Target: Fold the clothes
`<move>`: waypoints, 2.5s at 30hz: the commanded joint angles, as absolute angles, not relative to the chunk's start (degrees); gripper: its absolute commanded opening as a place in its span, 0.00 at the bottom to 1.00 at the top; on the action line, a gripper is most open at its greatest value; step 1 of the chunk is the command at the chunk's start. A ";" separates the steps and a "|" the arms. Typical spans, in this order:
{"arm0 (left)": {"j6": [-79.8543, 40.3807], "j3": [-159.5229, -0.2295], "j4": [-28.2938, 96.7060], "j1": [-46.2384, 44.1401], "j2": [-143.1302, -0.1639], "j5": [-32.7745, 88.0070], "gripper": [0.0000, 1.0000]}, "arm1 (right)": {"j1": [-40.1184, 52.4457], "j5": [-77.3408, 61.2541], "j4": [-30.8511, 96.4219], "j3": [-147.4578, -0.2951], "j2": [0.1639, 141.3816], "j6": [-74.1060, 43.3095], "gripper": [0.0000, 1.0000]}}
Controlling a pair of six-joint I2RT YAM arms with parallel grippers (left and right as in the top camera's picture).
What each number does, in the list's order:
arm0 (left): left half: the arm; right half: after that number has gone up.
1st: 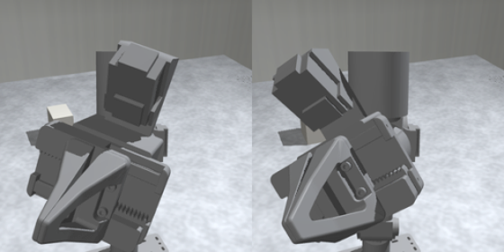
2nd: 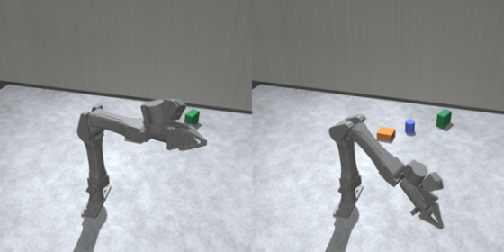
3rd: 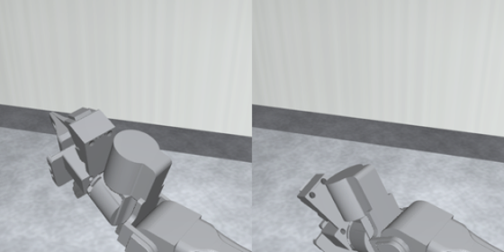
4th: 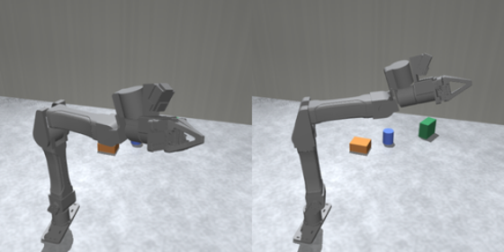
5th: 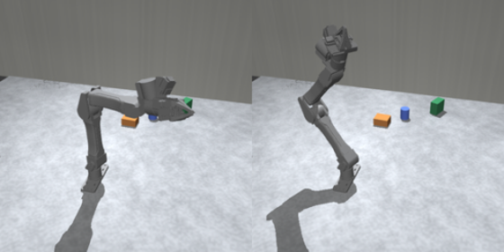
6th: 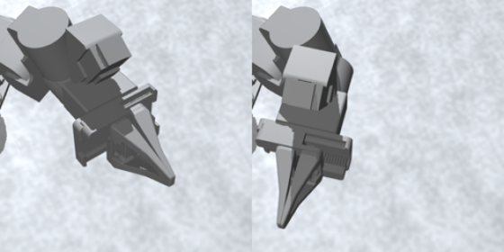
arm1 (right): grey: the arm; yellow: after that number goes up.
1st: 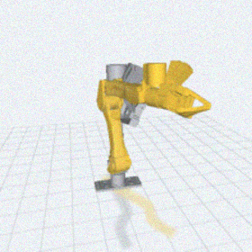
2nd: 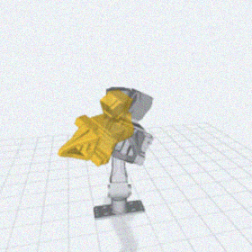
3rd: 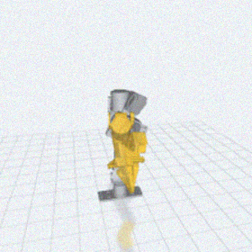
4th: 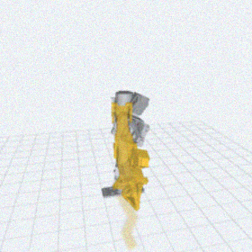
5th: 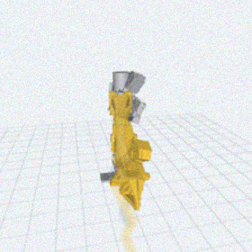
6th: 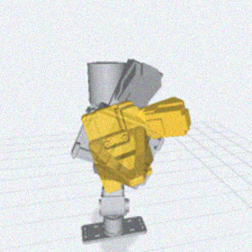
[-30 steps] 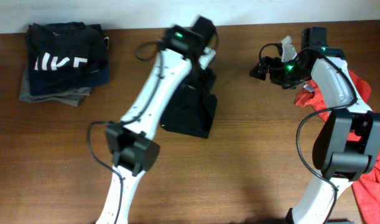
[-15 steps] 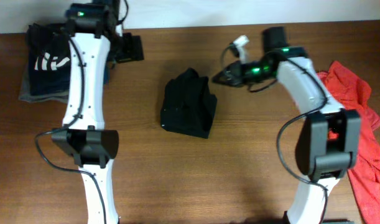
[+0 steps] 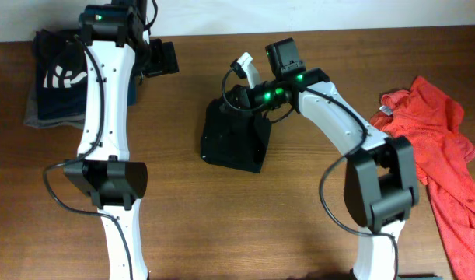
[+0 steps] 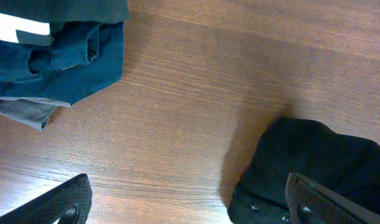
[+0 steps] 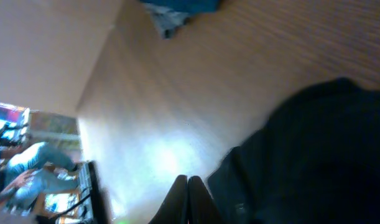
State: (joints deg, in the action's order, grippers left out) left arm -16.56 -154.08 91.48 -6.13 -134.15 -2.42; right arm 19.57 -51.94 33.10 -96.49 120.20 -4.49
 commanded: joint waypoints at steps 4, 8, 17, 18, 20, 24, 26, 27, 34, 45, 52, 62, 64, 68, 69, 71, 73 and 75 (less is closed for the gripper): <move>-17.32 -151.11 91.09 -6.22 -134.30 -2.83 0.99 | 18.28 -46.68 32.27 -96.33 130.76 -7.88 0.04; -17.30 -150.56 91.13 -6.22 -134.30 -2.83 0.99 | 15.62 -44.58 33.30 -96.33 132.44 -7.79 0.04; -17.30 -148.66 90.04 -6.22 -134.30 -2.81 0.99 | 11.14 -46.94 38.33 -100.05 129.62 -7.77 0.04; -17.30 -148.42 89.86 -6.22 -134.30 -2.81 0.99 | 10.98 -46.94 39.70 -101.10 128.75 -7.75 0.04; -17.28 -148.38 89.78 -6.22 -134.30 -2.81 0.99 | 10.85 -46.94 42.96 -103.37 126.54 -7.57 0.04; -17.30 -148.31 89.41 -6.24 -134.30 -2.81 0.99 | 10.83 -47.13 48.71 -105.47 123.72 -7.62 0.05; -17.28 -148.31 89.43 -6.22 -134.30 -2.81 0.99 | 10.79 -48.01 52.25 -105.47 123.20 -7.57 0.05; -17.28 -148.31 89.43 -6.22 -134.30 -2.83 0.99 | 10.81 -48.84 54.11 -105.45 123.20 -7.44 0.05; -17.30 -148.31 88.92 -6.22 -134.30 -2.81 0.99 | 12.05 -54.00 60.45 -99.63 123.50 0.67 0.08; -17.28 -148.31 88.99 -6.22 -134.30 -2.79 0.99 | 11.97 -52.34 54.92 -83.20 125.36 -0.62 0.10; -14.94 -148.31 87.72 -6.24 -134.30 0.73 0.99 | 10.63 -48.47 56.86 -88.97 122.87 -1.10 0.13; -0.75 -143.92 83.33 -6.37 -134.93 13.17 0.99 | 5.19 -25.61 72.34 -107.48 118.96 -3.88 0.98; 3.20 -140.16 80.27 -6.37 -135.46 20.45 0.99 | 4.01 -25.58 72.79 -107.39 118.98 -3.86 0.99; 4.80 -131.72 72.82 -6.59 -136.64 28.86 0.99 | 1.87 -24.80 73.58 -107.11 118.98 -3.81 0.99; 5.58 -129.95 71.24 -6.61 -136.97 30.39 0.99 | 1.43 -24.80 73.78 -107.11 118.98 -3.62 0.99; 8.10 -127.39 69.30 -6.72 -137.99 35.31 0.99 | 0.73 -24.77 73.89 -107.09 118.98 -3.44 0.99; 10.33 -126.32 69.04 -6.87 -139.39 39.66 0.99 | 0.30 -24.77 73.84 -107.09 118.98 -3.44 0.99; 11.29 -126.23 69.08 -7.16 -141.23 41.21 0.99 | 0.19 -24.77 73.73 -107.09 118.98 -3.42 0.99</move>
State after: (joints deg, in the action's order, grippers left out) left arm 6.22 -127.00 69.34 -6.59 -138.72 32.14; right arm 0.54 -25.78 73.63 -107.02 119.13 -3.42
